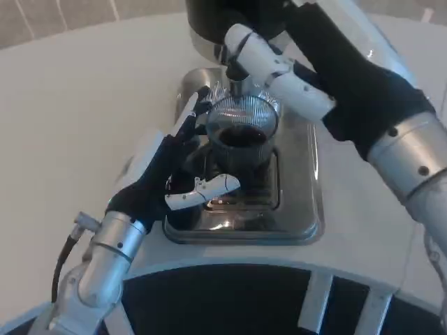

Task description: Grasp the cup under the faucet to collect the drink, then remove the cup.

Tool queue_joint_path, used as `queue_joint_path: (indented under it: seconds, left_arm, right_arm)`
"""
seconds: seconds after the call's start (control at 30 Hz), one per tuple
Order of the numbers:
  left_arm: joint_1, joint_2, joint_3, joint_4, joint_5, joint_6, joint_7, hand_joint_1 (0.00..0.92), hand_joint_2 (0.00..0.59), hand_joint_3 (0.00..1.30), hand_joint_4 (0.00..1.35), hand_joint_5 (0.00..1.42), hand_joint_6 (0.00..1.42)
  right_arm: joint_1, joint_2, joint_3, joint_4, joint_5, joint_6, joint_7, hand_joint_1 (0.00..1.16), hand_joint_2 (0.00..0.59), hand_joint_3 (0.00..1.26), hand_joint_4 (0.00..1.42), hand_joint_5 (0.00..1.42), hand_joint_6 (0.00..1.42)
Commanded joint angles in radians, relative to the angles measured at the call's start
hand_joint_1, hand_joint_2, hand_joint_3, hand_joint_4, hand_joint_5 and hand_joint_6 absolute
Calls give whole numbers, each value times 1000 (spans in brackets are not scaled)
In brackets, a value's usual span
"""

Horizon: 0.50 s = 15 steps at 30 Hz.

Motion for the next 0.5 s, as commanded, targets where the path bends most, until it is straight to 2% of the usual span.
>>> queue_joint_path:
  seconds: [0.03, 0.5]
  left_arm:
    - [27, 13, -2, -13, 3, 3, -11, 415, 70, 0, 44, 203, 171]
    - [27, 21, -2, -6, 3, -4, -17, 399, 70, 0, 44, 203, 171]
  right_arm:
    - [48, -37, -13, -66, -44, 19, 21, 5, 471, 0, 0, 0, 0]
    - [59, -38, -16, -82, -68, 26, 41, 18, 475, 0, 0, 0, 0]
